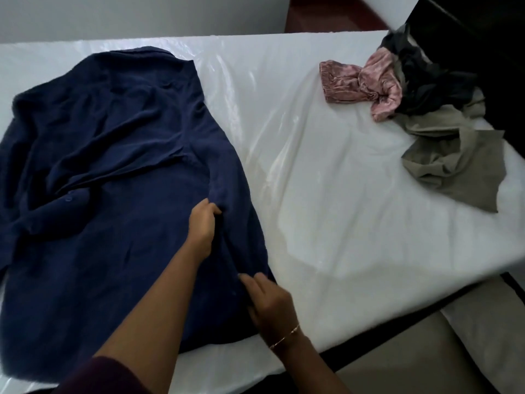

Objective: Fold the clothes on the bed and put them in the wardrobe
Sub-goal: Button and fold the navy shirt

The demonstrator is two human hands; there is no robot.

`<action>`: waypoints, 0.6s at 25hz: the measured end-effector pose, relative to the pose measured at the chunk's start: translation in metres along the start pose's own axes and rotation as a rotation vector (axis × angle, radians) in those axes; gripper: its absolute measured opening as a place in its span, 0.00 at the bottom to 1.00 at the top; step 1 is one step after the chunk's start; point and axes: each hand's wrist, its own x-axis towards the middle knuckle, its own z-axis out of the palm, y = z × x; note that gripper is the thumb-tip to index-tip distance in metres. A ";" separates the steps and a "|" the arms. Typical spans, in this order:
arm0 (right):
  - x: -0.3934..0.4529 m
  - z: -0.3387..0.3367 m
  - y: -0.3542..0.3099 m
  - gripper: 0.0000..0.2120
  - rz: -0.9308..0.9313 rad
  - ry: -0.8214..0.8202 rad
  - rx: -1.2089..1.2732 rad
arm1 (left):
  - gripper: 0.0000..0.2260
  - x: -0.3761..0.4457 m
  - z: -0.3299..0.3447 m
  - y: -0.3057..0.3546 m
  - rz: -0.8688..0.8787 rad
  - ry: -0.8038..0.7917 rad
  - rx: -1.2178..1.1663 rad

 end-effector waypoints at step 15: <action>-0.029 0.049 -0.092 0.17 -0.149 -0.292 0.040 | 0.12 -0.004 -0.110 -0.066 0.152 0.153 0.671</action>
